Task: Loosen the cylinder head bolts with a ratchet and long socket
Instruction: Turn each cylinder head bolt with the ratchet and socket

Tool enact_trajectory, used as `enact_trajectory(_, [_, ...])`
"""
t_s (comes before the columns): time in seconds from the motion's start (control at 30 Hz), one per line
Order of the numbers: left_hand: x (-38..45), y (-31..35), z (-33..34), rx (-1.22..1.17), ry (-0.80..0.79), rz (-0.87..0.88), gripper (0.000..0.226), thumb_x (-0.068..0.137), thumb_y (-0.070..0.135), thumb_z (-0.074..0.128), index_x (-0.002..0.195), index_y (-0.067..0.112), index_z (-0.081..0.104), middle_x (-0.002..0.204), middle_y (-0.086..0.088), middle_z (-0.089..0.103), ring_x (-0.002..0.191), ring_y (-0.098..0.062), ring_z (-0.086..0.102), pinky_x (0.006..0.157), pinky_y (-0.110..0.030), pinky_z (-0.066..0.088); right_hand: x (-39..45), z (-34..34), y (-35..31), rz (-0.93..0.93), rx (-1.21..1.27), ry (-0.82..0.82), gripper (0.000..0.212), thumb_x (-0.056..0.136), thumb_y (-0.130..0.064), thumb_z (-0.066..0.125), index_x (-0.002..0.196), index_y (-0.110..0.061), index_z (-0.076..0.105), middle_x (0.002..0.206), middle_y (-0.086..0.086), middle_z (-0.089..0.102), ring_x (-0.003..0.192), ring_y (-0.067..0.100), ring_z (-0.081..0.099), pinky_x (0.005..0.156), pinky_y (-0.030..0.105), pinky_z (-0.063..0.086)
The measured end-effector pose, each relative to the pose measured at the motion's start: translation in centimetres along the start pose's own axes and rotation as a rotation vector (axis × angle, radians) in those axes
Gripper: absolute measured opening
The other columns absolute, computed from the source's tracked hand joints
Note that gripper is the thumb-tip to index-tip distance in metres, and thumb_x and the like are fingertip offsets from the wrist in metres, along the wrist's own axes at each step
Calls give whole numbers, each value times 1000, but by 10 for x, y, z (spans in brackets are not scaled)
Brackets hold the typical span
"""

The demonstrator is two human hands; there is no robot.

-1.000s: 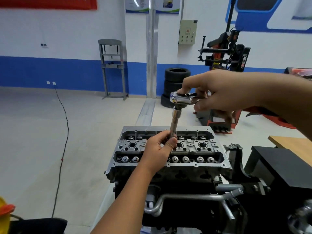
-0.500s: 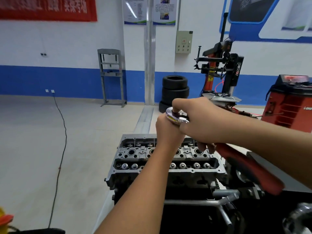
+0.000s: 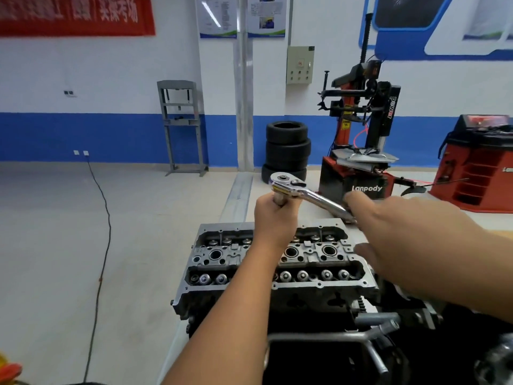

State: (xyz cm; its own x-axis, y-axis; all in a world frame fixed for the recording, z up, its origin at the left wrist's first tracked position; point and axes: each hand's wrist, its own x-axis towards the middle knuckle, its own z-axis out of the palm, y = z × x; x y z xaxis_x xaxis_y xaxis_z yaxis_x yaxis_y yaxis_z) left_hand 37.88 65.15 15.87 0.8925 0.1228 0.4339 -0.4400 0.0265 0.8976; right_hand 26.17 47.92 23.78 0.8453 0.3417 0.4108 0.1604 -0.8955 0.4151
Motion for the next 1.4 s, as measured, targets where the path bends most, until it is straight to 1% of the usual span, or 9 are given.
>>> enact_trajectory(0.07, [-2, 2, -3, -28, -67, -36, 53, 101, 19, 67, 52, 23, 46, 53, 5, 32, 49, -8, 27, 48, -23, 28, 2, 12, 15, 117, -18, -63, 31, 97, -47, 55, 91, -29, 30, 69, -8, 48, 56, 14, 48, 42, 29, 30])
enact_trajectory(0.33, [-18, 2, -17, -73, -212, -41, 37, 105, 25, 64, 73, 13, 51, 53, 4, 33, 44, -5, 26, 43, -19, 25, 67, 68, 33, 236, 227, 320, 26, 87, -30, 61, 69, -19, 46, 53, -6, 34, 54, 28, 44, 54, 29, 32])
enact_trajectory(0.47, [-23, 3, -16, -61, -101, -28, 44, 104, 27, 65, 66, 13, 47, 54, 2, 33, 49, -11, 28, 49, -28, 25, 98, 51, 18, 209, 240, 194, 18, 92, -28, 58, 76, -19, 58, 64, -1, 48, 68, 31, 50, 66, 37, 37])
enact_trajectory(0.67, [-14, -3, -21, -70, 114, -52, 46, 96, 20, 60, 56, 17, 37, 52, 2, 30, 52, -17, 26, 49, -31, 24, 32, -11, -16, -36, -56, 137, 36, 87, -63, 41, 84, -27, 37, 62, -7, 45, 48, 17, 43, 44, 25, 24])
enact_trajectory(0.77, [-11, -1, -18, -35, 144, -52, 57, 98, 14, 58, 48, 26, 33, 47, 9, 30, 46, -9, 25, 46, -26, 24, 17, -28, -24, -186, 59, 33, 25, 92, -43, 51, 83, -29, 32, 64, -8, 46, 47, 14, 44, 40, 27, 25])
enact_trajectory(0.87, [-15, -3, -24, -69, 79, -66, 51, 102, 23, 63, 56, 24, 41, 53, 3, 34, 49, -12, 29, 48, -27, 27, 65, -38, 4, -177, 317, -251, 15, 98, -24, 61, 90, -35, 55, 81, -12, 58, 71, 11, 58, 55, 27, 39])
enact_trajectory(1.03, [-25, 2, -21, -53, -97, -71, 45, 105, 24, 64, 63, 17, 48, 52, 1, 36, 44, -10, 32, 46, -25, 30, 116, -15, -3, -208, 82, -90, 15, 100, -19, 54, 87, -26, 58, 83, -1, 60, 83, 26, 60, 84, 43, 55])
enact_trajectory(1.23, [-19, 2, -13, -89, 73, -98, 30, 87, 10, 57, 59, 12, 45, 54, -1, 36, 49, -13, 28, 49, -28, 25, 83, -22, -29, -296, 439, -260, 19, 81, -29, 68, 73, -13, 61, 55, -4, 61, 49, 10, 57, 37, 21, 38])
enact_trajectory(1.4, [-19, 0, -15, -93, 61, -127, 27, 94, 19, 68, 72, 13, 53, 55, 2, 41, 47, -12, 32, 48, -28, 27, 99, -36, -9, -306, 468, -307, 9, 81, -15, 69, 76, -22, 66, 61, -5, 68, 60, 11, 67, 52, 29, 54])
